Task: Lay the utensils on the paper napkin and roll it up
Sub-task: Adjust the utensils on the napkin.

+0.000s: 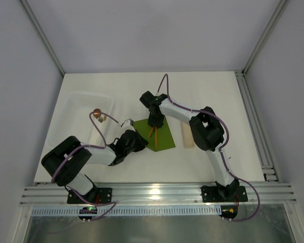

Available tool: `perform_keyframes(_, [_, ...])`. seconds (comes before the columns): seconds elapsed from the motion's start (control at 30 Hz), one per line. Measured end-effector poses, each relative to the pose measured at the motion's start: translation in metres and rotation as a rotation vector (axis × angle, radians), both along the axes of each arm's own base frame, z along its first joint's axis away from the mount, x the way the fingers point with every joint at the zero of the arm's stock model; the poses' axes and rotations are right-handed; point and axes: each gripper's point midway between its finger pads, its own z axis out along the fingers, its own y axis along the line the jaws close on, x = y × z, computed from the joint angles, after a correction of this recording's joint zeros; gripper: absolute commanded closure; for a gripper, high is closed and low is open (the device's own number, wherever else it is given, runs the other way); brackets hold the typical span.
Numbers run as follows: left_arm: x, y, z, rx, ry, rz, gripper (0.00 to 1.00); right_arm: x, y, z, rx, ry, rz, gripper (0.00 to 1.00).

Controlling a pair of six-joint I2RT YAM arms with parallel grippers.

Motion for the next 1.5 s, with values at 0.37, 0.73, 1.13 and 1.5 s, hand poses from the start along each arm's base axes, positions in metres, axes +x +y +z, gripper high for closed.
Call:
perform_keyframes(0.37, [0.000,0.000,0.000,-0.001,-0.001,0.000,1.00,0.000,-0.002,0.000,-0.013,-0.002,0.004,0.47])
perform_keyframes(0.73, [0.000,0.000,0.001,0.000,0.000,-0.001,1.00,-0.011,-0.010,0.001,-0.015,0.003,0.019,0.44])
perform_keyframes(1.13, [-0.002,0.001,0.000,-0.001,0.004,-0.005,1.00,-0.031,0.009,0.033,0.070,-0.024,0.087,0.35])
perform_keyframes(1.5, [-0.003,0.001,0.001,0.000,0.003,-0.007,1.00,-0.041,0.026,0.036,0.082,-0.022,0.100,0.29])
